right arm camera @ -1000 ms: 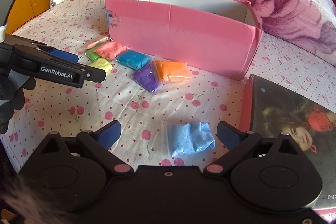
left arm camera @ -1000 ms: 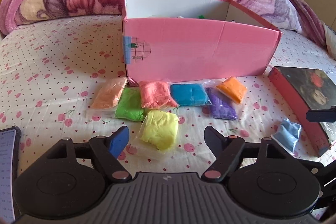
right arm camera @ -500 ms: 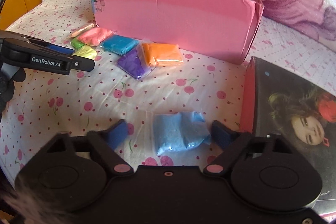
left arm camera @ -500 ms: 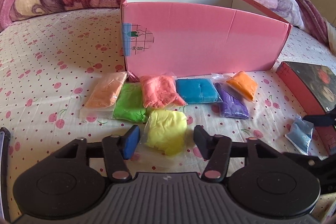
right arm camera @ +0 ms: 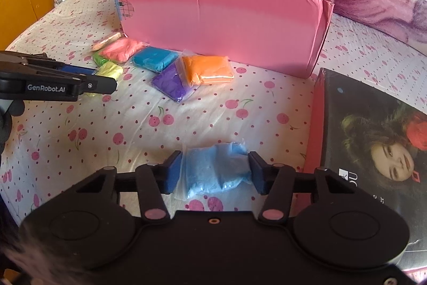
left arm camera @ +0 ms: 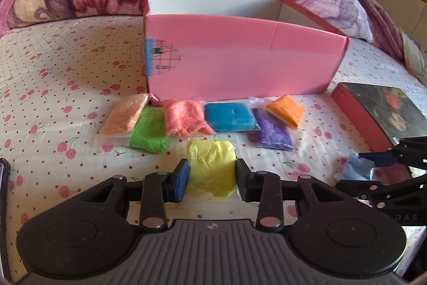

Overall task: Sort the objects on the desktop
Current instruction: 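Grasp the light blue clay bag with the right tool while the left tool grasps the yellow bag, then carry the light blue bag into the pink box and open the right tool while left holds yellow bag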

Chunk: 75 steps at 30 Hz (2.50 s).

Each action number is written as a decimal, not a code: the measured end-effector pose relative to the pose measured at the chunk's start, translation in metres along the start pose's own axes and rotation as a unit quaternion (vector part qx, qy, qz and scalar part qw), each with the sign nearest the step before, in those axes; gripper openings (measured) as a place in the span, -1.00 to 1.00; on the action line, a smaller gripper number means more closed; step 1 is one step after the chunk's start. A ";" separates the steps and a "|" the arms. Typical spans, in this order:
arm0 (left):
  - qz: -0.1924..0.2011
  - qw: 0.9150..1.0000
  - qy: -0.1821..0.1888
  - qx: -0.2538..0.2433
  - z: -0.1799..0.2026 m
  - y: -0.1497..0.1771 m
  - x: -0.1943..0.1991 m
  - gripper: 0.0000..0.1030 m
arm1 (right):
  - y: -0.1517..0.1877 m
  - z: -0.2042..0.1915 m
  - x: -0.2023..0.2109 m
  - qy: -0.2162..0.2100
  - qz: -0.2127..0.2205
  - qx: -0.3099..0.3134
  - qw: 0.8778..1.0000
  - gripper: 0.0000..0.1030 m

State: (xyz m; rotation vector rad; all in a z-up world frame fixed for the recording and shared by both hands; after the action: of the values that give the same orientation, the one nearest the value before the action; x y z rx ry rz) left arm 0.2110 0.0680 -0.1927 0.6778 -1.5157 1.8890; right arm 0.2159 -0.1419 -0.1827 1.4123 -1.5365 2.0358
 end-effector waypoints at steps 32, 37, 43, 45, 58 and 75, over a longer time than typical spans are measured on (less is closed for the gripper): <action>0.029 0.996 0.084 -0.026 0.082 0.020 0.023 -0.31 | -0.156 0.064 0.048 -0.046 0.103 -0.081 0.990 -0.01; 0.034 0.995 0.088 -0.044 0.096 0.025 0.026 -0.31 | -0.186 0.071 0.023 -0.045 0.089 -0.065 0.993 -0.01; 0.031 0.994 0.099 -0.035 0.095 0.022 0.028 -0.31 | -0.204 0.075 -0.018 -0.057 0.044 -0.055 0.996 -0.01; 0.031 0.994 0.098 -0.029 0.093 0.021 0.027 -0.31 | -0.206 0.075 -0.030 -0.059 0.027 -0.052 0.997 -0.01; 0.036 0.995 0.090 -0.011 0.084 0.015 0.024 -0.31 | -0.210 0.079 -0.090 -0.064 -0.060 -0.052 0.995 -0.01; 0.040 0.996 0.085 0.010 0.069 0.009 0.021 -0.31 | -0.203 0.091 -0.089 -0.041 -0.062 -0.071 0.995 0.42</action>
State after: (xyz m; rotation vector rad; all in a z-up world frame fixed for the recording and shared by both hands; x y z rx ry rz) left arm 0.1909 0.0022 -0.1685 0.4583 -1.4354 1.9706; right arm 0.4452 -0.1005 -0.1282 1.5129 -1.5501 1.7824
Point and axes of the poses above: each gripper's, at about its wrist camera, not at the fingertips, and x roughly against the way its jaws point, z to its right, y to its underside, the point moved 4 cm from there along -x, roughly the way its jaws point, and after that the axes turned 5 degrees about x, right-handed, at the moved point
